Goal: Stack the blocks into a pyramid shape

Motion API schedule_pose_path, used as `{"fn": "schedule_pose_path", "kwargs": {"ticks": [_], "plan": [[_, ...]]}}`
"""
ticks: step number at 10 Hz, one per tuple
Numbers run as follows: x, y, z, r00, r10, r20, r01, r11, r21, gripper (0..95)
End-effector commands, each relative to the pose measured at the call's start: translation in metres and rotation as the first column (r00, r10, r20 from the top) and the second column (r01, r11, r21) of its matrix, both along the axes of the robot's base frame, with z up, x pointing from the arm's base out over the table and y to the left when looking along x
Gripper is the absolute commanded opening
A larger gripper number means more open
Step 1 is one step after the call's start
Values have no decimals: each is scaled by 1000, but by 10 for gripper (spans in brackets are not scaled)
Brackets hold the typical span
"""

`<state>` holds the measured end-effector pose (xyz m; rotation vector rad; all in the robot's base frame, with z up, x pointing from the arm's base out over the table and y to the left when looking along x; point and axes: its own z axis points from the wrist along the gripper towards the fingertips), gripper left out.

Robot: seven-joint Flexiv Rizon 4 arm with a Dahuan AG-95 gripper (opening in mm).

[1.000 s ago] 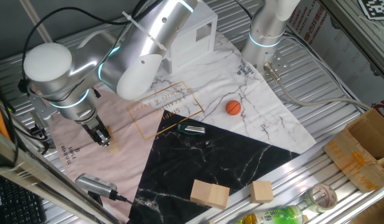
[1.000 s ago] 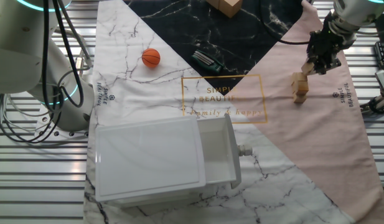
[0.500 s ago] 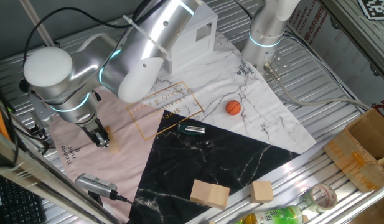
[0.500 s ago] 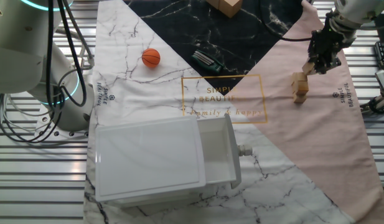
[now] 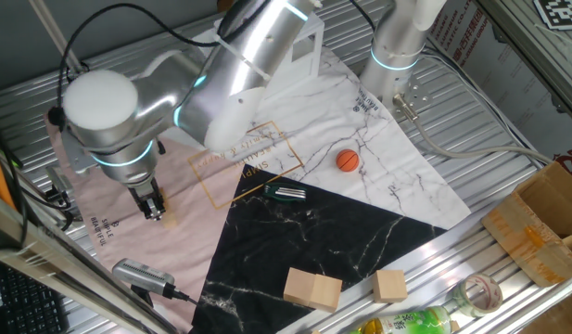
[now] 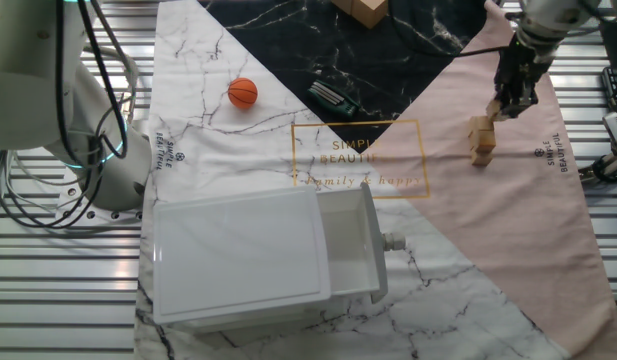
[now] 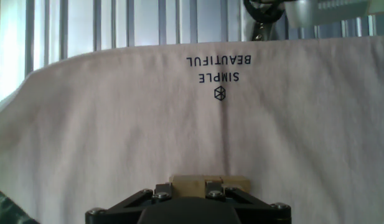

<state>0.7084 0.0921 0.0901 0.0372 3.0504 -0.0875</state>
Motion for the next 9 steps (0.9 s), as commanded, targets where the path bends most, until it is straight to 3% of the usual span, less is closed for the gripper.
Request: {"fn": "schedule_pose_path", "kwargs": {"ticks": [1, 9], "plan": [[0, 1, 0, 999, 26, -29, -25, 1000, 18, 0], [11, -5, -1, 997, 58, -52, -58, 998, 20, 0]]}}
